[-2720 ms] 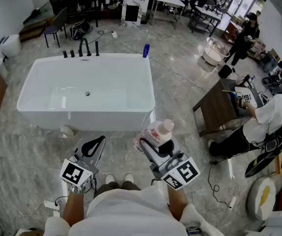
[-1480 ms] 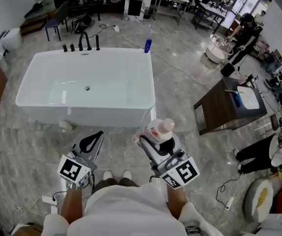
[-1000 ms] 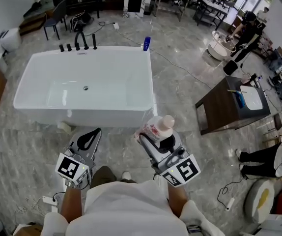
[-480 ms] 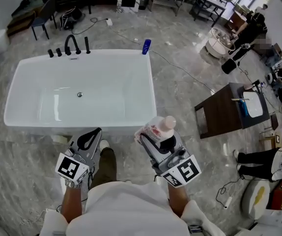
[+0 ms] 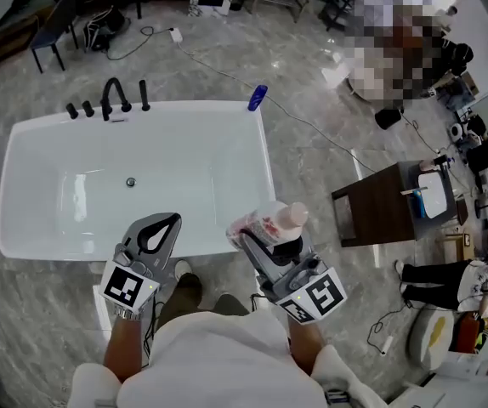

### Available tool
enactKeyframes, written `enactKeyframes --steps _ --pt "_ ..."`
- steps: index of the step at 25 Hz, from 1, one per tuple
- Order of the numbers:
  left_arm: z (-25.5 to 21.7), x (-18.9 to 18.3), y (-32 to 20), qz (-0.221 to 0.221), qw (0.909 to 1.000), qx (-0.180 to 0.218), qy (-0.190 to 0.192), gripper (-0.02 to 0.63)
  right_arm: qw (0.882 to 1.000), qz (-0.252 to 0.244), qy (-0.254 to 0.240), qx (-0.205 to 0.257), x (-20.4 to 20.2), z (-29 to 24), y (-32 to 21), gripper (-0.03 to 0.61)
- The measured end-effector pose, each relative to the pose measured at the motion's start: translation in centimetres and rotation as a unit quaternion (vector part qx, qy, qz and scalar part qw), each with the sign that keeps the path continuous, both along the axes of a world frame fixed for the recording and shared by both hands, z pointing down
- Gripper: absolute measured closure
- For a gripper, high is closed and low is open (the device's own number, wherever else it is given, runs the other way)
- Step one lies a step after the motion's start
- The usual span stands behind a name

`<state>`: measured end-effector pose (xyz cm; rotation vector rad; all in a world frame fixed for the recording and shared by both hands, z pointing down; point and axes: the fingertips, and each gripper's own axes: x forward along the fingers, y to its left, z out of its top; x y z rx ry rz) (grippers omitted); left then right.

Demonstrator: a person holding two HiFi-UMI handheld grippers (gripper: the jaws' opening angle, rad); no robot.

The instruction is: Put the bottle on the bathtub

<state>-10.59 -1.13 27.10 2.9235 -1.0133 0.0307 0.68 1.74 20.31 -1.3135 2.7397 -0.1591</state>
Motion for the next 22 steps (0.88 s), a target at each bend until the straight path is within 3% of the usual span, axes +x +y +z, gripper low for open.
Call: enactKeyframes --steps 7,14,22 --pt "0.7 -0.9 -5.4 -0.004 0.9998 -0.009 0.015 0.612 1.000 0.001 0.005 -0.010 -0.9 1.0 -5.4 0.342" --pt "2.0 0.9 -10.7 -0.022 0.9995 -0.021 0.004 0.614 1.000 -0.018 0.013 -0.017 1.2 2.8 -11.8 0.342" --pt "7.2 3.3 -19.4 -0.048 0.9979 -0.042 -0.009 0.612 0.998 -0.050 0.046 -0.013 3.0 8.7 -24.2 0.342"
